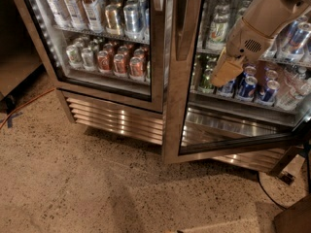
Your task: Close right fridge door
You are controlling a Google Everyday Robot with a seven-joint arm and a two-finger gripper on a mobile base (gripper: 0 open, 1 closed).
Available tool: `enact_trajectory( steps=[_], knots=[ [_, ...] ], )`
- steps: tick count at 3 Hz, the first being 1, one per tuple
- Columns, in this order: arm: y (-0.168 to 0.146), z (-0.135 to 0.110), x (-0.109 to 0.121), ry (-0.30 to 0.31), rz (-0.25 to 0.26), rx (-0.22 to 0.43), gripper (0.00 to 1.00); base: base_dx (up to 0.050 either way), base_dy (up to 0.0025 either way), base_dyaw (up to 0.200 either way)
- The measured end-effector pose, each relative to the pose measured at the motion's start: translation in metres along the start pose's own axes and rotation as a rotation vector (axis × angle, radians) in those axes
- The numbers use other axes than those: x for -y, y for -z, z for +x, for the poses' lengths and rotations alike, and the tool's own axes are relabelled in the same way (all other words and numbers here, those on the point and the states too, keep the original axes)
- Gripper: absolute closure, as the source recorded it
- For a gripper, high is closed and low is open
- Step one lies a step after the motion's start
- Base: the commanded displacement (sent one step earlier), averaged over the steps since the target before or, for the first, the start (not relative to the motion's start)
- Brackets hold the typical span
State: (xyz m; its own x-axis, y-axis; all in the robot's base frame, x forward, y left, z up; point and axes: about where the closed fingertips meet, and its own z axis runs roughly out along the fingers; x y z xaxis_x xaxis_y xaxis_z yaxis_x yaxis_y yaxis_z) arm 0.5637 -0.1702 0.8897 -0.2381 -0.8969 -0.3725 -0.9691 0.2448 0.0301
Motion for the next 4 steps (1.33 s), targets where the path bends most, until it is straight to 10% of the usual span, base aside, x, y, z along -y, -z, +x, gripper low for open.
enact_trajectory(
  steps=[4],
  knots=[
    [0.0,0.0,0.0,0.0,0.0,0.0,1.0,0.05,0.0,0.0]
  ],
)
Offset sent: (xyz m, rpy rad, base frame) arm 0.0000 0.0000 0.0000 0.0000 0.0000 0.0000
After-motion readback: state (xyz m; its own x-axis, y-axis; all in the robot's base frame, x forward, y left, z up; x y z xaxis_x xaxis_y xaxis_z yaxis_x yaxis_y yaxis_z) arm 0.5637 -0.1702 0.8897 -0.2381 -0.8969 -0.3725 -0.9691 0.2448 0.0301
